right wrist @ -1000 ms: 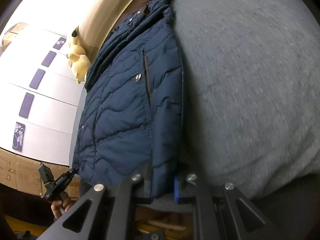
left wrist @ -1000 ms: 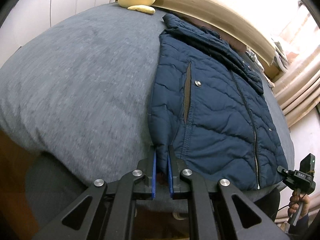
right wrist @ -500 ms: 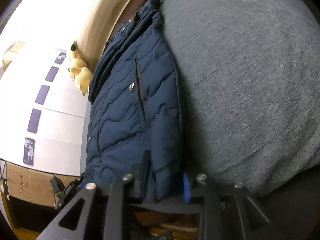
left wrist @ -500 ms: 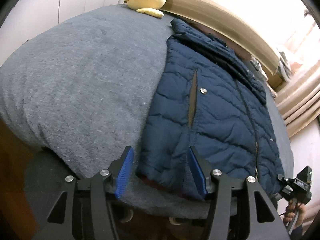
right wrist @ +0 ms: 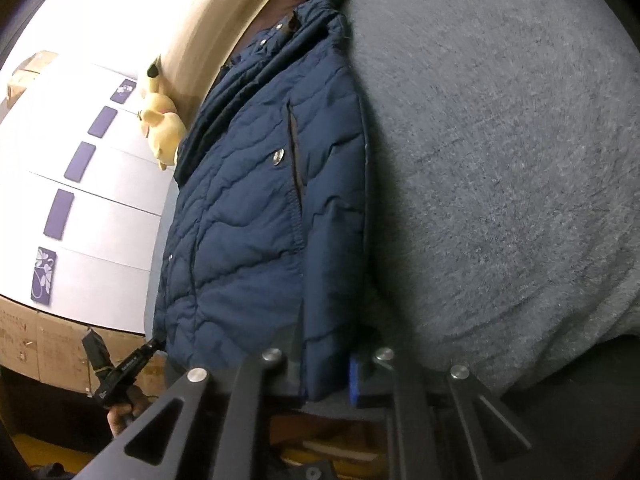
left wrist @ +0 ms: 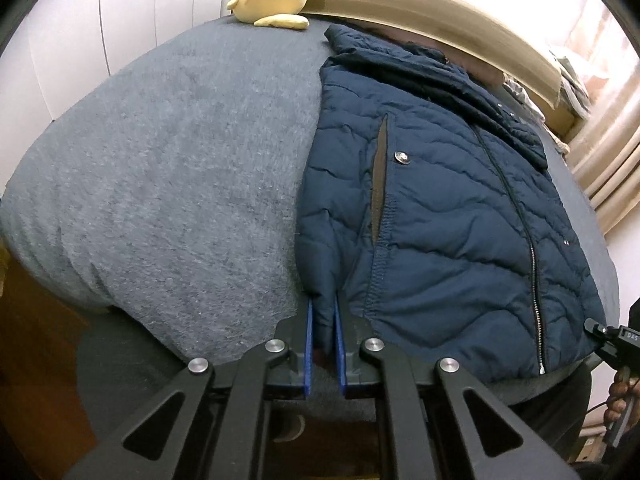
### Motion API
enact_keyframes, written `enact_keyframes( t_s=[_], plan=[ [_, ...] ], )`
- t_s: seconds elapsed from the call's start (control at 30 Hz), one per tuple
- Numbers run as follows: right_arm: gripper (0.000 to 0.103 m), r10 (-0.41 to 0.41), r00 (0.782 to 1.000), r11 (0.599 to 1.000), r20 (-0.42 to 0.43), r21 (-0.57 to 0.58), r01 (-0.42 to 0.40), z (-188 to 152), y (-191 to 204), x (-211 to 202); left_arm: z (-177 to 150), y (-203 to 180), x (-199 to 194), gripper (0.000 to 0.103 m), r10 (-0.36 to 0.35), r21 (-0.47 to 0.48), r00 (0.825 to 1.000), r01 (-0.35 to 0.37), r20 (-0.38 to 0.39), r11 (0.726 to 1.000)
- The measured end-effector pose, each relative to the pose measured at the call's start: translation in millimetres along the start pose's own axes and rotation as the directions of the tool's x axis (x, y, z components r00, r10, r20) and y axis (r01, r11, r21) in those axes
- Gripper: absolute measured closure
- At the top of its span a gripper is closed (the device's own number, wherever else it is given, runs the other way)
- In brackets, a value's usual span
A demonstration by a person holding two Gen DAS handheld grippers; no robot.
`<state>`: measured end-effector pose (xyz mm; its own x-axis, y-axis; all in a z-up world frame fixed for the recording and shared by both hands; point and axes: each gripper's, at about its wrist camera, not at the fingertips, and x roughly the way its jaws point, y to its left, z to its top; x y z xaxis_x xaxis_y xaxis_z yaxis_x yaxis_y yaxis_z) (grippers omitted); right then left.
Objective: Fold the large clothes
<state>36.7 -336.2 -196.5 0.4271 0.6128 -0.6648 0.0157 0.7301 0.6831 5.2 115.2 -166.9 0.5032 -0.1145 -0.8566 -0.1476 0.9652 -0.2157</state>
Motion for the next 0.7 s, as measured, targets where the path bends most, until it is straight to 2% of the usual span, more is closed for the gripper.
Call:
enact_keyframes(
  t_s=[0.47, 0.7],
  plan=[
    [0.089, -0.008, 1.0, 1.0, -0.019, -0.016, 0.008, 4, 6, -3, 4, -3, -9, 0.094, 0.006, 0.026, 1.0, -0.006, 0.001, 1.0],
    [0.09, -0.004, 1.0, 0.999, -0.013, -0.032, 0.004, 13, 16, 2, 14, -7, -26, 0.095, -0.019, 0.024, 0.999, 0.018, 0.035, 1.0]
  ],
)
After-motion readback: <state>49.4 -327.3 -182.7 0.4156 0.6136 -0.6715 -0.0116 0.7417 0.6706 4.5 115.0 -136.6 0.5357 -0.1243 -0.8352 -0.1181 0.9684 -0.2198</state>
